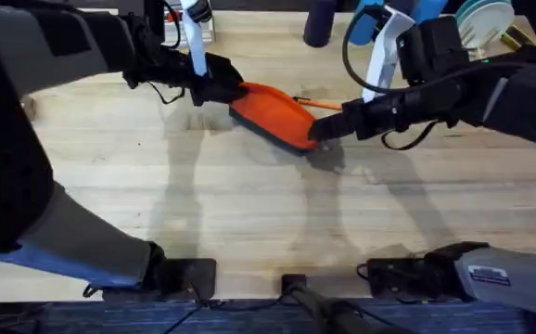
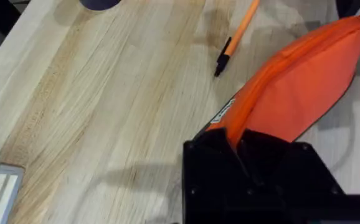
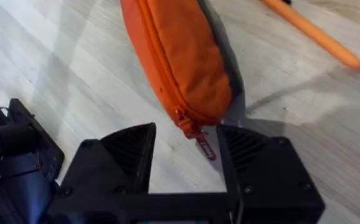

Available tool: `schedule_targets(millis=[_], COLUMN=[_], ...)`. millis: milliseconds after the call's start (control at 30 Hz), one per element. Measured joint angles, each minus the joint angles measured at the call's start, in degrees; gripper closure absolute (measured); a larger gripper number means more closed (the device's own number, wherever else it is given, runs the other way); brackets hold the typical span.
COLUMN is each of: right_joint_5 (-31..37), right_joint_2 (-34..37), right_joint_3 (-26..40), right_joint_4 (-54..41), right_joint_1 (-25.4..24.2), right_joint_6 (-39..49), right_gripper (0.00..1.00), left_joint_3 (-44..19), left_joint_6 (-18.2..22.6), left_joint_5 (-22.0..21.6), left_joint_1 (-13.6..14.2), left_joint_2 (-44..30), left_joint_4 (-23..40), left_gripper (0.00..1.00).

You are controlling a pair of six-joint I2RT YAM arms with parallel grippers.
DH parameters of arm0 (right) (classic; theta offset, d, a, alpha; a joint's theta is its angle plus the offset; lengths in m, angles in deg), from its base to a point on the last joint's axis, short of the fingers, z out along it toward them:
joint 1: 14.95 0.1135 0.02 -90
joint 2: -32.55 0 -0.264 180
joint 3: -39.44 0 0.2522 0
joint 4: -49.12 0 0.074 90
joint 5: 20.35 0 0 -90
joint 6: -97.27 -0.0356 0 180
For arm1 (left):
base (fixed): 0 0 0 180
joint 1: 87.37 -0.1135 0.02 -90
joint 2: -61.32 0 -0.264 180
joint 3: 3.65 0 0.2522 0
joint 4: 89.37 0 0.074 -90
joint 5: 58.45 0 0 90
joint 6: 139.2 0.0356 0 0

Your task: Unzip the bag, pick up the pens from the table one at a time and place them inside, then zip the bag closed.

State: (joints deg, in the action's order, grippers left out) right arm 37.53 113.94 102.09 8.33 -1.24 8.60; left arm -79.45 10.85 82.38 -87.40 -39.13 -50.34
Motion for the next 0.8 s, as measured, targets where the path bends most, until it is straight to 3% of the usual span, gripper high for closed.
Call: schedule_targets(millis=[100,333,433,800], right_joint_5=[0.0,1.1,1.1,1.0], right_joint_2=[0.0,0.0,0.0,0.0], right_joint_3=[0.0,0.0,0.0,0.0], right_joint_4=[0.0,0.1,0.1,0.1], right_joint_1=[0.0,0.0,0.0,0.1], right_joint_6=[0.0,0.0,-0.1,0.0], right_gripper=[0.458,0.694,0.941,0.970], left_joint_3=[0.0,0.0,0.0,0.0], left_joint_6=[0.0,0.0,0.0,0.0], left_joint_5=[0.0,0.0,0.0,0.0], left_joint_1=[0.0,0.0,0.0,0.0], left_joint_2=[0.0,0.0,0.0,0.0], left_joint_4=[0.0,0.0,0.0,0.0], left_gripper=[0.958,0.958,0.958,0.958])
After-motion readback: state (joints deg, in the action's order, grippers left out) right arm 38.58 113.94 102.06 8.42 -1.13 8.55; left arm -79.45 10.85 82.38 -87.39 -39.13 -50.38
